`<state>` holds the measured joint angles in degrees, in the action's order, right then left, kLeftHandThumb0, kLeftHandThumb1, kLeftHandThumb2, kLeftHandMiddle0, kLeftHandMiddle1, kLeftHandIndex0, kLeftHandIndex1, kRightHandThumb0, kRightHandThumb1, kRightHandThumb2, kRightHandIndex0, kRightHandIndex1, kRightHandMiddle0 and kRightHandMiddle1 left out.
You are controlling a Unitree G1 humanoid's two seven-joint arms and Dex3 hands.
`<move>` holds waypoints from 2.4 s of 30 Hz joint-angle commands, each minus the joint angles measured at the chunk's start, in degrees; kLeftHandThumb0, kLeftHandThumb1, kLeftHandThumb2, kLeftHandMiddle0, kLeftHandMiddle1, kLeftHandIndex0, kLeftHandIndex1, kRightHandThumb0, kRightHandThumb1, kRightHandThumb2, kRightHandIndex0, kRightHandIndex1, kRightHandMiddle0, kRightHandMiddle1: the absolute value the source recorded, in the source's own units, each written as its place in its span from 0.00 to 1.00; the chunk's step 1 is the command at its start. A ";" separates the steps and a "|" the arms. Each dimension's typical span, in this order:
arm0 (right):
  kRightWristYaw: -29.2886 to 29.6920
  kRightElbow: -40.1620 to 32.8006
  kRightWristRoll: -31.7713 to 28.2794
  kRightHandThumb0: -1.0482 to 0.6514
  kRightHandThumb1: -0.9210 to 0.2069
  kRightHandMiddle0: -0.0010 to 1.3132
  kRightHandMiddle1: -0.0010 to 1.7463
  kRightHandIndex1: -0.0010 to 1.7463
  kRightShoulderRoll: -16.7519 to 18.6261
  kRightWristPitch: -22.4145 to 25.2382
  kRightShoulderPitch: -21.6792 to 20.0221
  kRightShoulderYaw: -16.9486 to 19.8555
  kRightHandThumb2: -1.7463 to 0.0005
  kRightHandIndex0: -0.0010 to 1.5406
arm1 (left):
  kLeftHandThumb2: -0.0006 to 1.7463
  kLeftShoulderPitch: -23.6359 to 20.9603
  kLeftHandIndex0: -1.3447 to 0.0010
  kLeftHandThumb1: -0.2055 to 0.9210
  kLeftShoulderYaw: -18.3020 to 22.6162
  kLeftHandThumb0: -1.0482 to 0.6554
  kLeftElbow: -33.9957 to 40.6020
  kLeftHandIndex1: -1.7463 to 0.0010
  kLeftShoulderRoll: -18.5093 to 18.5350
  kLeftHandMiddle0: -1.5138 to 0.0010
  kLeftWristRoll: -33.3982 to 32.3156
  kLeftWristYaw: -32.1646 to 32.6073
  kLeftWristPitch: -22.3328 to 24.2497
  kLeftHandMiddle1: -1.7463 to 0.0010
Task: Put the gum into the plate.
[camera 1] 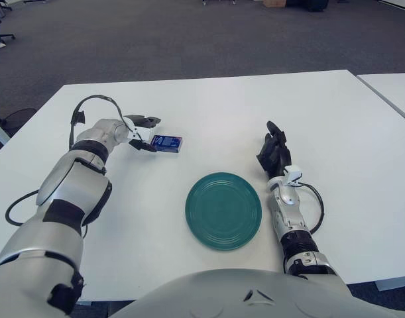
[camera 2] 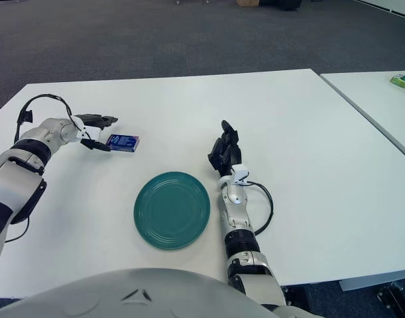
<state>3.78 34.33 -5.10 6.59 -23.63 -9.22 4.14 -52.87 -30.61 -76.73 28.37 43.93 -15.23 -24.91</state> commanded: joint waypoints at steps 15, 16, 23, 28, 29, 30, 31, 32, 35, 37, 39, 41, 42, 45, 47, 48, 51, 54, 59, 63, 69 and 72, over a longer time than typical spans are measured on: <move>1.13 6.19 -0.14 0.18 0.00 0.00 0.35 0.01 0.55 3.81 3.37 1.38 0.52 0.10 | 0.15 -1.63 1.00 1.00 -0.99 0.00 0.04 0.77 0.25 0.99 -0.62 -2.27 0.23 1.00; 1.15 6.22 -0.13 0.18 0.00 0.00 0.35 0.01 0.56 3.80 3.35 1.38 0.52 0.11 | 0.15 -1.61 1.00 1.00 -1.04 0.00 0.02 0.77 0.09 0.99 -0.65 -2.42 0.33 0.99; 1.45 6.55 0.32 0.18 0.00 0.00 0.36 0.01 0.54 3.59 3.39 1.24 0.51 0.11 | 0.15 -0.57 1.00 1.00 -2.30 0.00 -0.84 0.76 -3.53 0.97 0.32 -0.16 3.93 0.99; 1.34 6.33 0.54 0.16 0.00 0.00 0.34 0.01 0.36 3.64 3.71 1.05 0.50 0.11 | 0.17 -0.09 1.00 1.00 -4.00 0.00 -1.16 0.74 -4.31 0.98 1.58 1.48 5.14 1.00; 1.29 6.00 0.53 0.16 0.00 0.00 0.34 0.01 0.38 3.67 3.97 1.02 0.50 0.11 | 0.17 0.03 1.00 1.00 -4.68 0.00 -1.14 0.74 -4.41 0.98 2.18 2.01 5.20 1.00; 1.25 5.77 0.51 0.16 0.00 0.00 0.34 0.01 0.39 3.68 4.16 0.98 0.50 0.11 | 0.16 0.11 1.00 1.00 -5.16 0.00 -1.14 0.75 -4.49 0.99 2.58 2.40 5.23 1.00; 1.25 5.49 0.52 0.17 0.00 0.00 0.34 0.01 0.44 3.69 4.41 0.92 0.50 0.11 | 0.16 0.28 1.00 1.00 -5.69 0.00 -1.14 0.75 -4.64 0.99 3.05 2.84 5.24 1.00; 1.25 5.31 0.52 0.17 0.00 0.00 0.34 0.01 0.47 3.70 4.57 0.88 0.50 0.11 | 0.16 0.39 1.00 1.00 -6.03 0.00 -1.16 0.75 -4.74 0.99 3.36 3.14 5.24 1.00; 0.83 4.24 0.28 0.17 0.00 0.00 0.33 0.01 0.61 4.05 5.23 0.68 0.50 0.11 | 0.16 0.97 1.00 1.00 -7.49 0.00 -1.20 0.76 -5.77 1.00 4.54 4.43 5.63 1.00; 0.52 3.89 0.06 0.17 0.00 0.00 0.32 0.00 0.63 4.43 5.41 0.64 0.50 0.11 | 0.16 1.15 1.00 1.00 -8.18 0.00 -1.35 0.76 -6.27 1.00 5.13 5.19 5.93 1.00; 0.38 3.57 -0.11 0.17 0.00 0.00 0.31 0.00 0.69 4.64 5.62 0.62 0.49 0.10 | 0.17 1.19 1.00 1.00 -8.60 0.00 -1.54 0.77 -6.61 1.00 5.44 5.64 6.14 1.00; 0.39 3.54 -0.15 0.18 0.00 0.00 0.30 0.00 0.80 4.49 5.81 0.66 0.49 0.10 | 0.17 1.21 1.00 1.00 -9.04 0.00 -1.75 0.77 -7.19 1.00 5.67 6.00 6.58 1.00; 0.45 3.59 -0.12 0.18 0.00 0.00 0.29 0.00 0.87 4.40 5.85 0.68 0.49 0.10 | 0.17 1.20 1.00 1.00 -9.24 0.00 -1.85 0.77 -7.48 1.00 5.76 6.14 6.82 1.00; 0.38 3.73 0.11 0.18 0.00 0.00 0.29 0.00 0.88 4.22 5.96 0.56 0.48 0.10 | 0.16 1.05 1.00 1.00 -9.12 0.00 -2.10 0.77 -8.10 1.00 5.29 6.40 7.06 1.00; 0.24 3.71 0.18 0.19 0.00 0.00 0.28 0.00 0.85 4.10 6.05 0.46 0.48 0.10 | 0.15 0.88 1.00 1.00 -9.17 0.00 -2.11 0.77 -8.22 1.00 5.14 6.36 6.74 1.00; 0.30 3.60 0.25 0.19 0.00 0.00 0.28 0.00 0.90 4.08 6.15 0.40 0.48 0.10 | 0.14 0.59 1.00 1.00 -9.45 0.00 -2.12 0.77 -8.41 1.00 5.35 6.31 6.71 1.00; 0.40 3.35 0.44 0.18 0.00 0.00 0.27 0.00 0.95 4.09 6.41 0.24 0.47 0.10 | 0.13 0.08 1.00 1.00 -10.01 0.00 -2.18 0.77 -8.94 1.00 5.73 6.30 7.02 1.00; 0.55 3.24 0.25 0.18 0.00 0.00 0.27 0.00 1.20 4.36 6.57 0.21 0.47 0.09 | 0.11 0.26 1.00 1.00 -9.55 0.00 -2.35 0.74 -9.42 1.00 5.00 7.05 7.74 1.00; 0.15 3.19 -0.14 0.17 0.00 0.00 0.25 0.00 1.34 4.65 6.72 0.25 0.47 0.08 | 0.11 0.41 1.00 1.00 -12.11 0.00 -2.49 0.67 -10.03 1.00 7.42 10.34 7.49 1.00; 0.28 3.43 -0.17 0.17 0.00 0.00 0.25 0.00 1.50 4.27 6.76 0.34 0.47 0.08 | 0.13 0.26 1.00 1.00 -13.07 0.00 -2.42 0.60 -10.03 0.99 8.14 10.73 5.92 1.00; 0.07 4.68 0.01 0.17 0.00 0.00 0.26 0.00 1.28 2.71 6.43 0.37 0.47 0.09 | 0.12 1.49 0.99 1.00 -13.83 0.00 -2.48 0.38 -10.41 0.92 8.06 9.38 4.60 0.97; -0.81 5.46 -0.31 0.18 0.00 0.00 0.26 0.00 0.82 2.10 6.26 0.48 0.47 0.09 | 0.10 2.22 0.98 1.00 -14.39 0.02 -2.47 0.32 -10.88 0.90 8.21 8.81 4.27 0.96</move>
<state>3.54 33.88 -4.93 6.66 -24.02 -8.33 3.96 -52.80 -43.61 -78.83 19.39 51.03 -4.21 -17.82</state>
